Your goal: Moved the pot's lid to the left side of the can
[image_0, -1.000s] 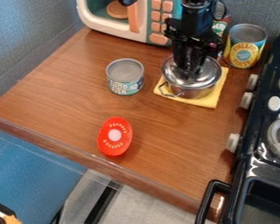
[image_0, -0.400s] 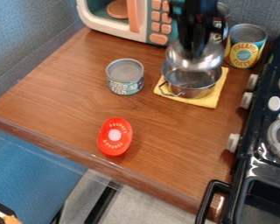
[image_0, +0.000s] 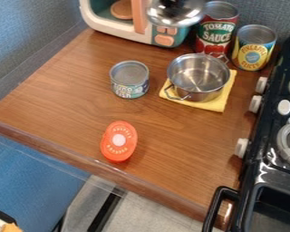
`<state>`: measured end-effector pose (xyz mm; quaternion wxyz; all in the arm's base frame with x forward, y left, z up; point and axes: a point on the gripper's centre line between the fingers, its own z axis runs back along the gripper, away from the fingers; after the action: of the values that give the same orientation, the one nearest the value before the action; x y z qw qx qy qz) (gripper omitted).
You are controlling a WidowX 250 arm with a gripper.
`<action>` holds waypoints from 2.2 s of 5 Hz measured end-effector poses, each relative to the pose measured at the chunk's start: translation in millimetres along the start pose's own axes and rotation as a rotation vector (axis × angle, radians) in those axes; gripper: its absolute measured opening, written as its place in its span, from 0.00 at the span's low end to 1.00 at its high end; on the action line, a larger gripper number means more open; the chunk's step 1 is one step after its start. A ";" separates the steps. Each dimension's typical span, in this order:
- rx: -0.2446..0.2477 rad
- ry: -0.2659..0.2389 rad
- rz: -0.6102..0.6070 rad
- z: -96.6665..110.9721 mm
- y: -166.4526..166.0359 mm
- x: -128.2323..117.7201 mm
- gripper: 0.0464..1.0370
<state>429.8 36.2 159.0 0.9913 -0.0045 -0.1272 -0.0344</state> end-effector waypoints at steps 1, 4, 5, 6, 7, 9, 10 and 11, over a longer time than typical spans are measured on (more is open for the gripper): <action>0.044 0.027 0.082 -1.0 43.7 -13.4 0.25; 0.160 0.130 0.240 -35.0 121.7 -44.7 0.25; 0.156 0.198 0.245 -68.0 124.9 -53.4 0.25; 0.164 0.196 0.244 -78.9 128.9 -49.5 0.25; 0.162 0.218 0.232 -91.8 130.8 -50.8 0.25; 0.158 0.222 0.198 -95.5 135.1 -52.1 0.60; 0.160 0.194 0.162 -86.5 132.0 -53.4 0.89; 0.155 0.130 0.096 -55.4 126.8 -48.0 0.97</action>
<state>406.2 164.9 93.2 0.9953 0.0683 -0.0646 0.0229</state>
